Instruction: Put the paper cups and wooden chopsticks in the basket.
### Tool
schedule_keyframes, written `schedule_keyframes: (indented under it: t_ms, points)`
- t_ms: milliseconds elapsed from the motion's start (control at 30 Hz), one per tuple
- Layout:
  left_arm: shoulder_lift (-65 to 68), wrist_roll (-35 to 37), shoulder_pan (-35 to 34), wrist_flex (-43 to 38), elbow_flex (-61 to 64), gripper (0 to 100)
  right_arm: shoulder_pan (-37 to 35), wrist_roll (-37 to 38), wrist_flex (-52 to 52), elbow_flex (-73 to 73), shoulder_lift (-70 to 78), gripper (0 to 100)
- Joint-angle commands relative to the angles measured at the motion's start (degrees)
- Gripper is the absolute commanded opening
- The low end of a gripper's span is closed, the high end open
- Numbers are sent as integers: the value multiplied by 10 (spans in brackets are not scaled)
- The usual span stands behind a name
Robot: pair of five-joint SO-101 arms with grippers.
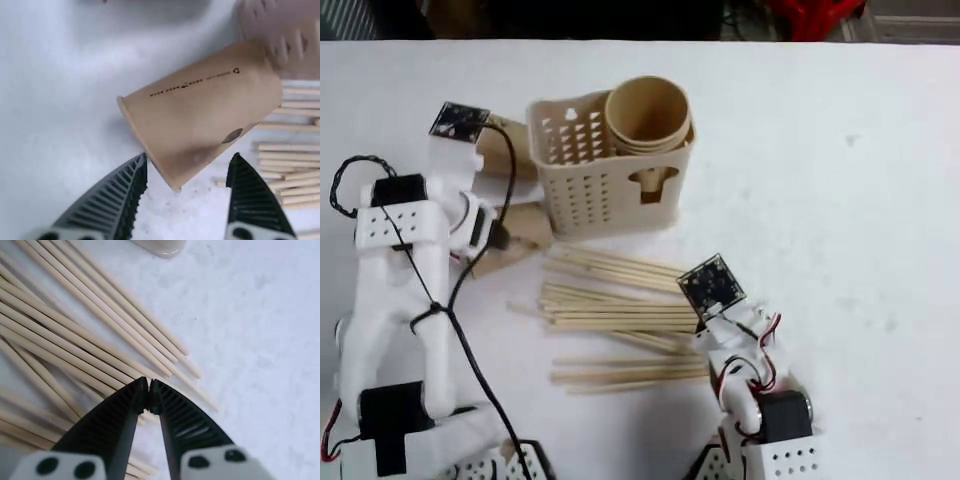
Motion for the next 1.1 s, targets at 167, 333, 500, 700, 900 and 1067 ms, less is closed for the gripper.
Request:
schedule_keyframes:
  t_ms: [167, 333, 500, 700, 900, 1067]
  points:
    - [-25, 5, 107, -34, -26, 264, -1, 6, -13, -2, -3, 17]
    - [-25, 5, 143, -33, -30, 264, -1, 6, -13, -2, -3, 17]
    - [-25, 2, 160, -35, -27, 261, -1, 6, -13, -2, -3, 17]
    - [-24, 1, 182, -35, -25, 166, 0, 6, -13, -2, -3, 17]
    - [-25, 1, 177, -34, -27, 26, 0, 6, -13, -2, -3, 17]
    - [-30, 1, 158, 17, -56, 20, 0, 6, -13, -2, -3, 17]
